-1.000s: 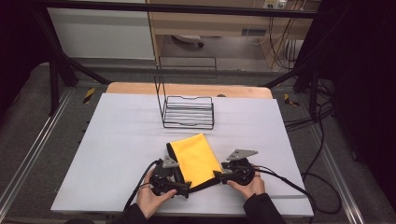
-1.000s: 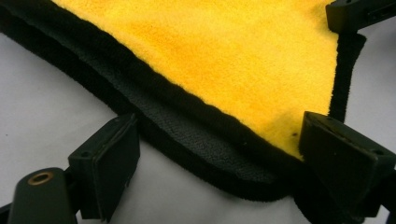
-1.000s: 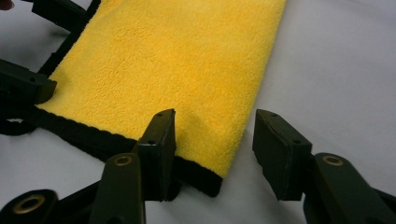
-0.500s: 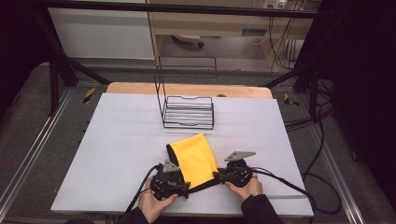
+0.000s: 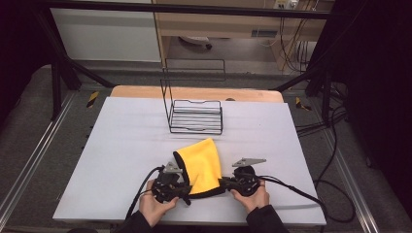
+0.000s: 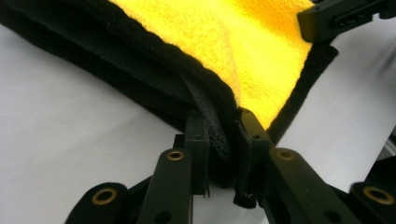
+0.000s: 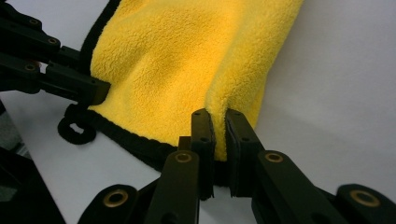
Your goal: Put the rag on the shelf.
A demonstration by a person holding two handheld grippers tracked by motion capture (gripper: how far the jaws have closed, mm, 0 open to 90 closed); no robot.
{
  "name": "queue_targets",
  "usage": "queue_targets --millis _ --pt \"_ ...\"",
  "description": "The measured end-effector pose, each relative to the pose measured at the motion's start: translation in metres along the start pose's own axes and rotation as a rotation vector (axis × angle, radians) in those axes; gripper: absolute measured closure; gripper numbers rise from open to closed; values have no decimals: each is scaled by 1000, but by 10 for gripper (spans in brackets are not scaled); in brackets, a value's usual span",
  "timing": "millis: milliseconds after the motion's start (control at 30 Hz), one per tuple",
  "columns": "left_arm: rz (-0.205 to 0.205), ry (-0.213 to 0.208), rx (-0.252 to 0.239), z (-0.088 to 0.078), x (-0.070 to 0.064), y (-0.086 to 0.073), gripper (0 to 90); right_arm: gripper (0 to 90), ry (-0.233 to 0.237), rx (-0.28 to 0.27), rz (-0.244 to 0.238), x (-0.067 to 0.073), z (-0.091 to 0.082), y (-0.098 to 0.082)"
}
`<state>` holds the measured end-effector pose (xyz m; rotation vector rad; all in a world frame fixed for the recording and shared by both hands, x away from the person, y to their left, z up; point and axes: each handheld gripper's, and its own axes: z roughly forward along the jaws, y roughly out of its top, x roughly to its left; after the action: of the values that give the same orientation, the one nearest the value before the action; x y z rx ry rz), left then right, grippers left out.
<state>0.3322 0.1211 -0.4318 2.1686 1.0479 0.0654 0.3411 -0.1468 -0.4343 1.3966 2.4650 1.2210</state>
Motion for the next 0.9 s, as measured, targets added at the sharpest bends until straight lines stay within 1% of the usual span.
queue_targets --millis 33,67,100,133,167,267,333,367,400,433,467,500,567,633,700,800,833,900 --pt "0 -5 0 -3 2 0 772 833 3 2 14 3 0 0" --pt "7 -15 18 -6 5 0 773 830 4 4 22 6 1 -1" --pt "12 -16 22 -9 7 0 773 828 4 3 41 10 2 -1" --pt "22 -13 32 -12 10 0 772 826 15 0 51 13 2 -2" --pt "26 -17 45 -15 13 -1 772 823 26 -4 60 17 3 -3" --pt "40 -24 63 -21 21 -3 767 814 53 -23 96 26 5 -7" --pt "44 -19 61 -19 23 -4 761 787 39 -33 101 30 6 -10" --pt "52 -9 53 -17 22 -5 757 768 21 -32 94 31 7 -10" --pt "63 1 39 -14 21 -7 744 736 -8 -30 85 30 8 -11" --pt "70 7 31 -12 19 -7 728 728 -47 -33 61 28 8 -11" --pt "70 10 19 -10 19 -8 709 718 -78 -32 23 25 8 -11" --pt "73 9 4 -9 18 -8 685 711 -89 -38 2 23 7 -11" --pt "71 -6 -10 -9 18 -8 665 680 -96 -49 -35 18 4 -10" --pt "75 -2 -12 -8 17 -8 623 616 -111 -73 -72 14 1 -8" --pt "69 5 -17 -9 18 -8 570 562 -123 -78 -88 12 0 -5" --pt "68 3 -40 -15 20 -6 517 528 -104 -94 -93 9 3 -2" --pt "70 9 -55 -18 20 -5 489 513 -88 -91 -90 8 5 -1" --pt "68 23 -85 -24 22 -2 422 508 -78 -93 -89 7 7 2"
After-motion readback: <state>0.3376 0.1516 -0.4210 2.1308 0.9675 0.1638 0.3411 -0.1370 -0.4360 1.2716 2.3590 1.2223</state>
